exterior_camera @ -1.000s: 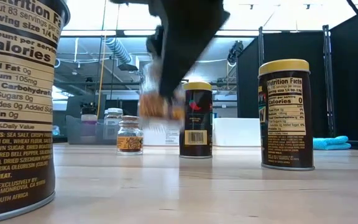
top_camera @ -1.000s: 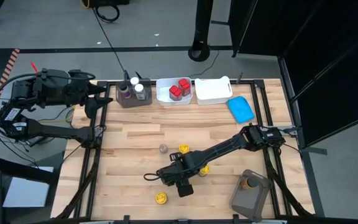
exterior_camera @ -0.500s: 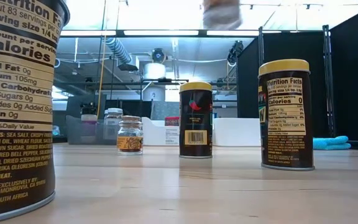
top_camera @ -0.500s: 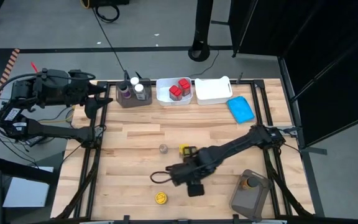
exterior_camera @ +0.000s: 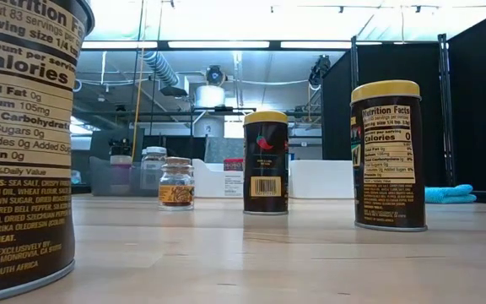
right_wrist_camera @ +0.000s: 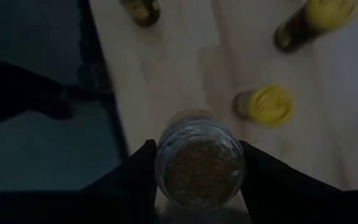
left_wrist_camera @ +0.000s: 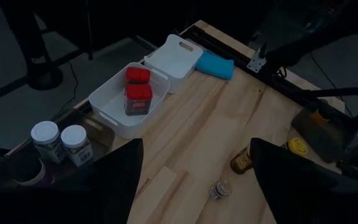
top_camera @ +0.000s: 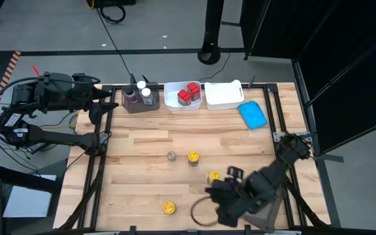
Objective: Sort spices by type
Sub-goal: Put the bottom brown seasoning bottle into the bottom black bin
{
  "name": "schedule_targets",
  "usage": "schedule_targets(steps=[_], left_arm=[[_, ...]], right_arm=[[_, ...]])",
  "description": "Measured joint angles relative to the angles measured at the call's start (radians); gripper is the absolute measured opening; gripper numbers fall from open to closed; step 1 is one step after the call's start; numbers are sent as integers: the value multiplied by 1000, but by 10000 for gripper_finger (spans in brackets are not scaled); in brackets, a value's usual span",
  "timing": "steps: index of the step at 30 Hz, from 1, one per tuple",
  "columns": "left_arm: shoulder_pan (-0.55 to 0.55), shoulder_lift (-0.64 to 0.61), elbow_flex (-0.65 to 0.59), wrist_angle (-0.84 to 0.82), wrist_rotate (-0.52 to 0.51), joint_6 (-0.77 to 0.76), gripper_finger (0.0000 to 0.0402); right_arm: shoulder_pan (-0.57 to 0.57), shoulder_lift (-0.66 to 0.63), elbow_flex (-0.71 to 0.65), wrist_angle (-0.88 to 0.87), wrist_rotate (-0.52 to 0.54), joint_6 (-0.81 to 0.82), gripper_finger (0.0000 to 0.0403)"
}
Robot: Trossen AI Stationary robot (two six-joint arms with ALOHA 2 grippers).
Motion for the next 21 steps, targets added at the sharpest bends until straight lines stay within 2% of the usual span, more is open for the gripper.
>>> schedule_targets(steps=[10,21], left_arm=[[0,0,0,3,0,-13,301],[0,0,0,5,0,-39,301]], right_arm=[[191,2,-31,0,4,420,193],[308,-6,-184,1,-128,668,194]])
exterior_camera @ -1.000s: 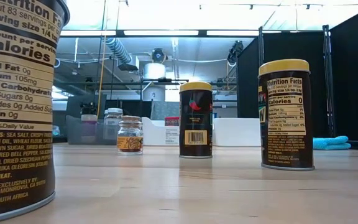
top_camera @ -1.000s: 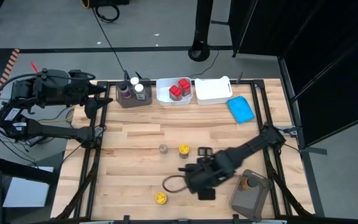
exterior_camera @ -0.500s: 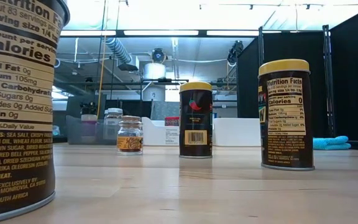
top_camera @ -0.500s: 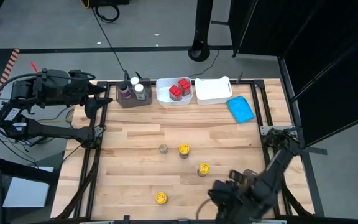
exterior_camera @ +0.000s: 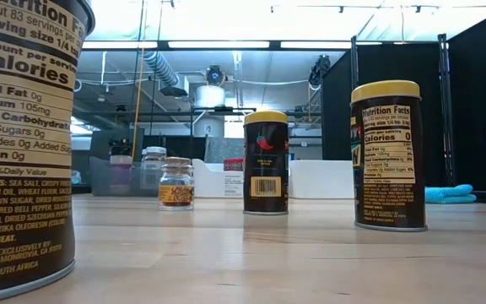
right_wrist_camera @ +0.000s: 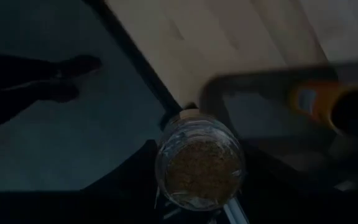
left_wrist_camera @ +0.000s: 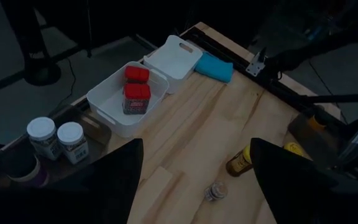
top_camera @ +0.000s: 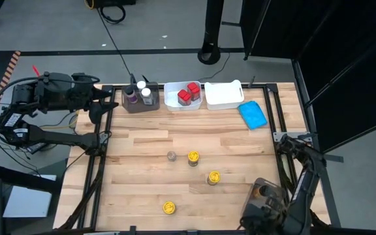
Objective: Sort spices by type
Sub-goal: Put the bottom brown seasoning bottle into the bottom black bin
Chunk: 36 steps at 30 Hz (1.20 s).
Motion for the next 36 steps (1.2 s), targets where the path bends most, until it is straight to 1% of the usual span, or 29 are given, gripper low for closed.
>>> schedule_targets(steps=[5,11,13,16,20,24,28,36], left_arm=[[0,0,0,-2,0,-2,301],[0,0,0,-2,0,9,301],[0,0,0,-2,0,9,301],[0,0,0,-2,0,4,301],[0,0,0,-3,0,4,301],[0,0,0,-4,0,-7,301],[0,0,0,-8,-1,-11,301],[0,0,0,-7,-1,-11,301]], right_arm=[[52,-84,-107,-1,-12,193,194],[132,-248,-303,-2,-16,489,194],[153,-303,-376,19,-26,552,194],[156,-370,-486,90,-90,561,194],[126,-433,-627,226,-70,559,195],[99,-465,-738,331,-66,551,195],[95,-472,-807,401,-67,550,196],[91,-466,-893,487,-67,550,199]])
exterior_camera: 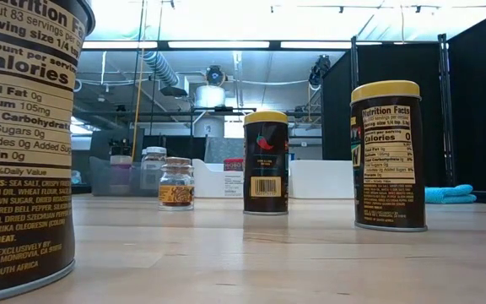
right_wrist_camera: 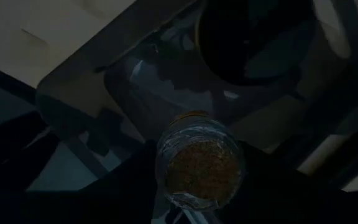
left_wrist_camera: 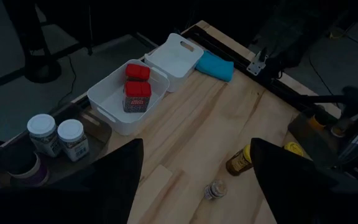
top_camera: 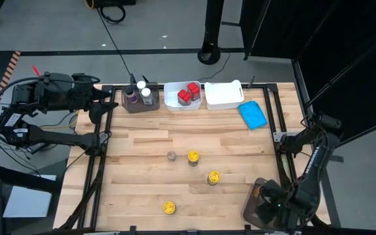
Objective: Sort spices by type
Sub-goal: Put the bottom brown seasoning bottle into the bottom black bin
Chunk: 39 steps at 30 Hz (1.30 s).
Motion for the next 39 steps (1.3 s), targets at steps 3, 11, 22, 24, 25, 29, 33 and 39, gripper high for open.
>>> schedule_targets(steps=[3,11,22,24,25,29,33,39], left_arm=[[0,0,0,0,0,-1,301],[0,0,0,0,0,-1,301],[0,0,0,0,0,-1,301],[0,0,0,0,0,-1,301],[0,0,0,0,0,-1,301],[0,0,0,0,0,-1,301],[0,0,0,0,0,-1,301],[0,0,0,0,0,-1,301]], right_arm=[[0,0,-35,34,0,3,199],[0,0,-126,147,0,5,199],[-2,1,-188,175,25,0,199],[-2,1,-207,205,25,-1,199],[-2,1,-216,217,26,-1,199],[-2,1,-246,248,26,-1,199],[-2,1,-274,284,25,-1,199],[-2,1,-280,290,26,-18,205]])
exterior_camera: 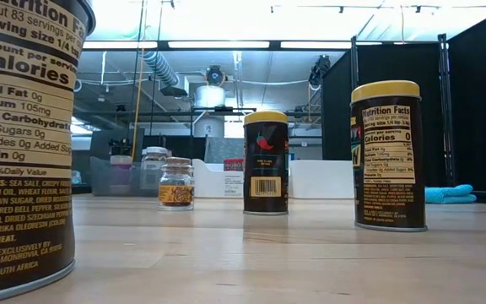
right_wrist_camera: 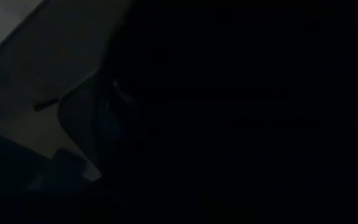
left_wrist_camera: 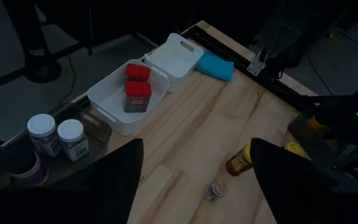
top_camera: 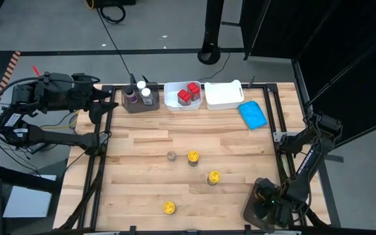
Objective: Sort spices by type
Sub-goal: Put the bottom brown seasoning bottle into the bottom black bin
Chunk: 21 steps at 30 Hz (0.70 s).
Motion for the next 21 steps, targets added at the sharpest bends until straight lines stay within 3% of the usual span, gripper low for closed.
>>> schedule_targets(steps=[21], left_arm=[[0,0,0,0,0,-6,301]], right_arm=[[0,0,-1,60,0,-62,227]])
